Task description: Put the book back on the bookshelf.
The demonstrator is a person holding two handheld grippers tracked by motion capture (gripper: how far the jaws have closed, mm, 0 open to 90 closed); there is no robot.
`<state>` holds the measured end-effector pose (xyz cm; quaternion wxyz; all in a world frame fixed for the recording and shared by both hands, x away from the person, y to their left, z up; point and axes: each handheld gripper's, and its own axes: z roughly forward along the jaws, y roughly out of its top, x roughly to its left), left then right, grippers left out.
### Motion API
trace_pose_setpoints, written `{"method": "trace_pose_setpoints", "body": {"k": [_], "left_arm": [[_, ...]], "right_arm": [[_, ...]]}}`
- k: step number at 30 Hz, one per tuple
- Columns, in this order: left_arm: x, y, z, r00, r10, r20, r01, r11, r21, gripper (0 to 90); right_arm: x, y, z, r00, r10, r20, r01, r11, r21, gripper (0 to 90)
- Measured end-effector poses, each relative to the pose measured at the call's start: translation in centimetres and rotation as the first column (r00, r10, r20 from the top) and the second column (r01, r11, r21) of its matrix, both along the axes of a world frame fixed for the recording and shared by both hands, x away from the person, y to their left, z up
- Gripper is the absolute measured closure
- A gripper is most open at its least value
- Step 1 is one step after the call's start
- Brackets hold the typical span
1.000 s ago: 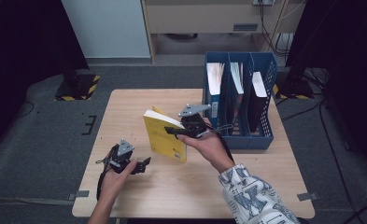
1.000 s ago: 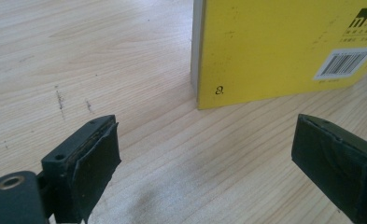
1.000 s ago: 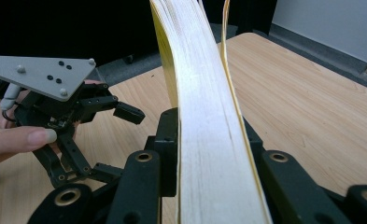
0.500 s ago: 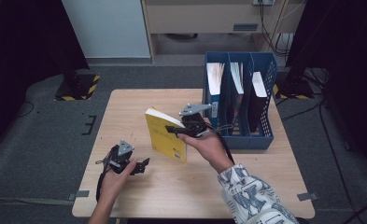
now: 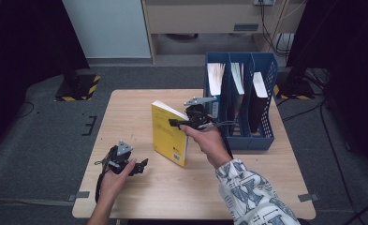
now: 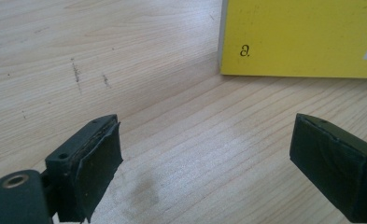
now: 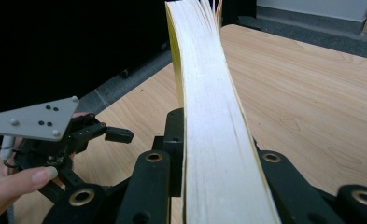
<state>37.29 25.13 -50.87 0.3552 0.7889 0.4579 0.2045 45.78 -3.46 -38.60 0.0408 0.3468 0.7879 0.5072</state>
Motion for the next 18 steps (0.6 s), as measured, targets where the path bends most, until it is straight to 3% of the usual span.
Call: {"method": "trace_pose_setpoints", "body": {"k": [13,18], "left_arm": [[0.1,0.3,-0.2,0.9998,0.015,-0.014,-0.015,0.9998,0.015,8.4],[0.2,0.5,-0.5,0.9993,0.030,-0.022,-0.029,0.9979,0.058,8.1]], "right_arm": [[0.0,-0.7,1.1,0.9999,-0.005,-0.016,0.005,0.9995,0.031,75.0],[-0.3,-1.2,1.4,0.9998,-0.002,-0.019,0.004,0.9985,0.054,74.9]]}}
